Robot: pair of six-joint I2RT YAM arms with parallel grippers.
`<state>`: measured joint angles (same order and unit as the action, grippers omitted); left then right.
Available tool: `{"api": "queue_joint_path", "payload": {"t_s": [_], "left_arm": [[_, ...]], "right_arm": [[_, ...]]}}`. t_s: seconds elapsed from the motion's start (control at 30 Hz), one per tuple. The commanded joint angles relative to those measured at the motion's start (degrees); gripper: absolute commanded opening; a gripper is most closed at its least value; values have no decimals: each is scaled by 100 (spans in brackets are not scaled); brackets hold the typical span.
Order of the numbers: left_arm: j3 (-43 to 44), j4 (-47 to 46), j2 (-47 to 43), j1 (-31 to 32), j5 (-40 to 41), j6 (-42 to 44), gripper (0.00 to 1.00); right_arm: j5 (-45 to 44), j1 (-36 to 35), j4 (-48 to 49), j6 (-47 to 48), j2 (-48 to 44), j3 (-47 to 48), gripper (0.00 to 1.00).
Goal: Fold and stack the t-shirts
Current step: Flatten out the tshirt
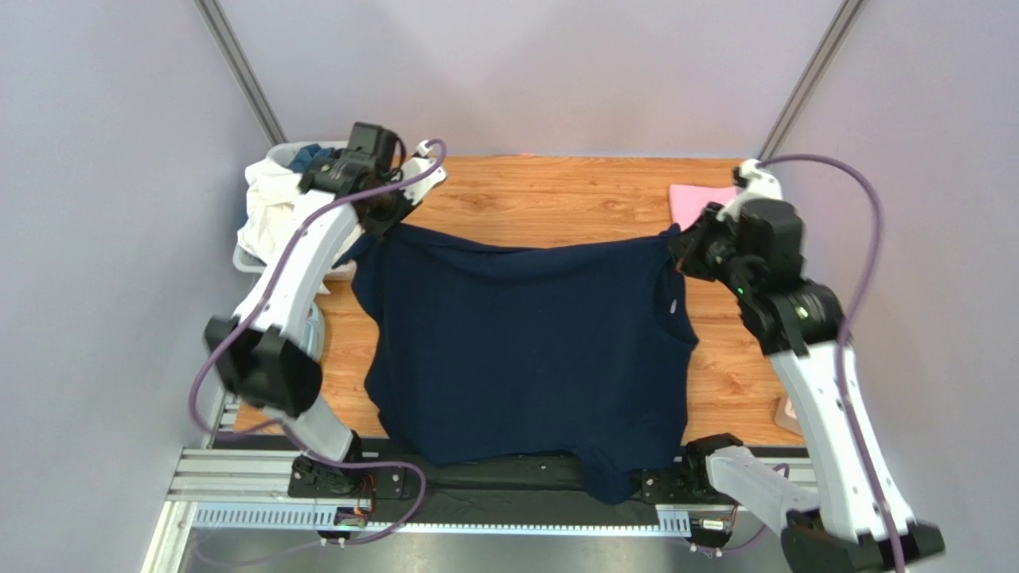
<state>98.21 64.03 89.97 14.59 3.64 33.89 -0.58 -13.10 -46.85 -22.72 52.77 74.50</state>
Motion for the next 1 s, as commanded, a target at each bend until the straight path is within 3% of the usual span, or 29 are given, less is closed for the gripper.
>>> {"api": "queue_joint_path", "payload": {"t_s": [0.0, 0.13, 0.23, 0.27, 0.33, 0.37, 0.43, 0.47, 0.5, 0.63, 0.7, 0.9, 0.97], "left_arm": [[1259, -515, 1432, -18, 681, 197, 0], [2656, -277, 2822, -9, 1024, 223, 0], [3123, -172, 3508, 0, 1244, 232, 13], [3142, -163, 3536, 0, 1279, 206, 30], [2960, -189, 3362, 9, 1289, 180, 50], [2810, -250, 3256, 9, 1297, 188, 78], [2232, -636, 2862, 18, 1446, 241, 96], [2063, -811, 2746, 35, 1551, 258, 100], [1948, -952, 2649, 53, 1657, 241, 100], [1711, -796, 1878, 149, 1272, -189, 100], [1395, -559, 1507, 402, 834, -277, 100], [-1220, -610, 425, 1072, 243, -392, 100], [-1619, -882, 363, 1072, 295, -479, 100]], "right_arm": [[-189, 273, 571, -171, 855, -234, 0], [-22, 466, 590, -320, 1770, -436, 6], [172, 572, 414, -400, 2342, -358, 18], [155, 598, 396, -400, 2482, -322, 36], [102, 607, 343, -339, 2632, -235, 61], [84, 607, 300, -269, 2807, -78, 76], [67, 625, 220, -181, 2992, 99, 86], [-125, 625, 185, -137, 3124, 283, 96], [-179, 625, 81, -127, 3343, 406, 100], [-31, 598, 132, -232, 3573, 724, 100], [469, 537, 333, -390, 3486, 672, 100], [1411, 133, 668, -654, 2854, -196, 100], [1420, -86, 677, -663, 2520, -514, 100]]}}
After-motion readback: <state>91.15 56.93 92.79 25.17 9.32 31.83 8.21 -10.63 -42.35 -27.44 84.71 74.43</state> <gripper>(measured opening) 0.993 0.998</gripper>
